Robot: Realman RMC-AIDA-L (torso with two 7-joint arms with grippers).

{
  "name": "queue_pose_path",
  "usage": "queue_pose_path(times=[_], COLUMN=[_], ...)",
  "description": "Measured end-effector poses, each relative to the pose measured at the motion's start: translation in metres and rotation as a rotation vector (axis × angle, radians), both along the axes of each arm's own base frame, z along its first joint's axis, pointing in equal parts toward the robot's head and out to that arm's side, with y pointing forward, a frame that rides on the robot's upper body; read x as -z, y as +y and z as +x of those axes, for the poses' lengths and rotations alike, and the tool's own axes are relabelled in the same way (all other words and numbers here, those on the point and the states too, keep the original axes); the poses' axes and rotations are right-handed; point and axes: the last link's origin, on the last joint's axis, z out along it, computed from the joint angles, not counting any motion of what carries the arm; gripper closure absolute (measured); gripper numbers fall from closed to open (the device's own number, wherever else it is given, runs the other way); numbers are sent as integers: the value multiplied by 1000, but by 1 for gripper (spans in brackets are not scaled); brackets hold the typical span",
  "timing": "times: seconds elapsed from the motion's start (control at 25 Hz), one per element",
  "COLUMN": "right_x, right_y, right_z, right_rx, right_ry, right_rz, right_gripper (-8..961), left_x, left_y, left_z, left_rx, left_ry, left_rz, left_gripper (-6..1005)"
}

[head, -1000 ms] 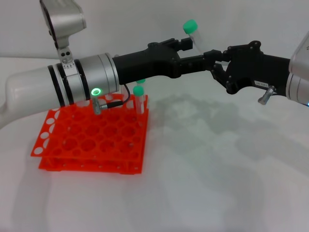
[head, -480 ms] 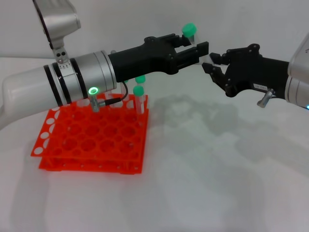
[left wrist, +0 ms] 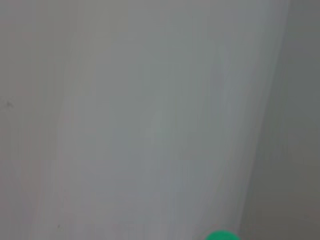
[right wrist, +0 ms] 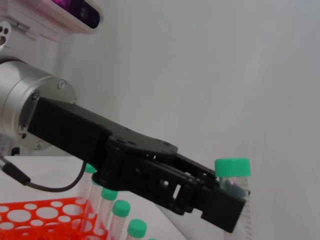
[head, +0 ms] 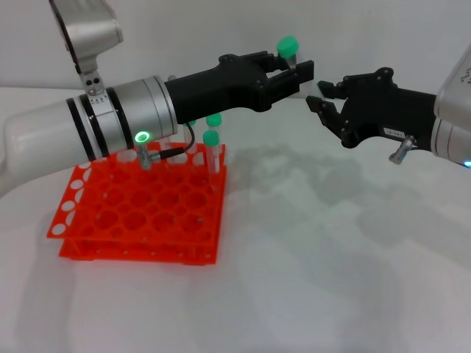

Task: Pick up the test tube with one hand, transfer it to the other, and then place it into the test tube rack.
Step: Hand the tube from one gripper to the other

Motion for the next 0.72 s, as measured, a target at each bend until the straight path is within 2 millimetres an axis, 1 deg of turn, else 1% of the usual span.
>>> queue_pose_path(times=[0.08, 0.32, 0.52, 0.72], right_x=[0, 1, 2, 2], right_y=[0, 1, 0, 3], right_z=[0, -1, -1, 9], right_rx=[0, -1, -1, 29], right_ry=[0, 1, -3, -7], right_rz=[5, 15, 10, 14], right_gripper=[765, 765, 761, 756], left_x=[0, -1, -1, -3], left_y=[0, 1, 0, 0], left_z=[0, -2, -3, -3], left_rx=[-2, -12, -8, 1], left_ry=[-1, -10, -5, -5], left_rz=[-1, 6, 12, 27], left_gripper=[531, 753, 803, 796])
